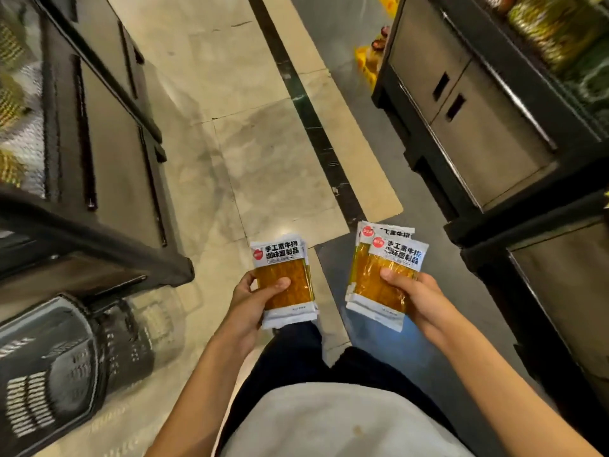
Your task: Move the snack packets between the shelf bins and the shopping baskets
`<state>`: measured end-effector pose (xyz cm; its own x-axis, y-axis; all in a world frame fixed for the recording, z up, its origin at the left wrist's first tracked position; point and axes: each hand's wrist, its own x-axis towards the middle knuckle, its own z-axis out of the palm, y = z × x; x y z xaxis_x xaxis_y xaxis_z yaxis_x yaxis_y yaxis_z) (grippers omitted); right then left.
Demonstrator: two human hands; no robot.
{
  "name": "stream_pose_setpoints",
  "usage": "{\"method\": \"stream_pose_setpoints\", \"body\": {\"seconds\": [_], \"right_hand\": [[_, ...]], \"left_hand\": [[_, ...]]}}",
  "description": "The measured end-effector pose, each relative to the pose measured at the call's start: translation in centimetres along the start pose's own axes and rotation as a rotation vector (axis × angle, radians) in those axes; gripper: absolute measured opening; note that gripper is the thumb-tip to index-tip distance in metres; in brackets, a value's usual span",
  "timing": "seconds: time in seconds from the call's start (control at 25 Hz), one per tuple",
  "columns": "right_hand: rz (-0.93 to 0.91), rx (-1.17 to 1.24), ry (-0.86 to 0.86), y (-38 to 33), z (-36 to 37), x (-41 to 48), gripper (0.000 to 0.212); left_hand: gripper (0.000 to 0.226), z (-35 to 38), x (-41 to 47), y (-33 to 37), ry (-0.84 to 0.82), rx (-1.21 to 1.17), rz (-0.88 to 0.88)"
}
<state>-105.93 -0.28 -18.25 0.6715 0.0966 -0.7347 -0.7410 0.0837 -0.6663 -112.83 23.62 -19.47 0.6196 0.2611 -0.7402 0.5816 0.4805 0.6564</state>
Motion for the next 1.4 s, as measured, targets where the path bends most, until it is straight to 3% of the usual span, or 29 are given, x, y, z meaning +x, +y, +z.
{"method": "stream_pose_setpoints", "body": {"seconds": [0.32, 0.6, 0.76, 1.0, 1.2, 1.32, 1.36, 1.4], "right_hand": [[0.011, 0.199, 0.208, -8.0, -0.4, 7.1, 0.018], [-0.044, 0.333, 0.263, -20.3, -2.3, 18.6, 0.023], [-0.112, 0.334, 0.266, -29.4, -3.6, 23.8, 0.025], [-0.168, 0.369, 0.32, -37.7, -4.5, 29.7, 0.021], [-0.346, 0.472, 0.453, -47.9, -6.3, 34.4, 0.033], [-0.51, 0.489, 0.539, -55.2, -7.2, 35.8, 0.071], [-0.56, 0.5, 0.569, -57.4, -7.4, 36.1, 0.078], [-0.6, 0.519, 0.598, -59.3, -7.7, 36.3, 0.073]], "left_hand": [[0.045, 13.0, 14.6, 17.1, -0.242, 0.269, 0.021], [0.054, 23.8, 24.4, 24.4, -0.308, 0.345, 0.0], [0.049, 28.5, 28.1, 28.3, -0.33, 0.326, -0.018], [0.074, 35.7, 34.5, 34.4, -0.37, 0.378, -0.033], [0.071, 48.5, 40.8, 43.9, -0.574, 0.449, 0.036], [0.075, 57.7, 42.7, 51.0, -0.746, 0.506, 0.125], [0.072, 60.7, 43.0, 53.1, -0.814, 0.526, 0.161], [0.072, 63.4, 42.8, 55.1, -0.882, 0.542, 0.193]]}}
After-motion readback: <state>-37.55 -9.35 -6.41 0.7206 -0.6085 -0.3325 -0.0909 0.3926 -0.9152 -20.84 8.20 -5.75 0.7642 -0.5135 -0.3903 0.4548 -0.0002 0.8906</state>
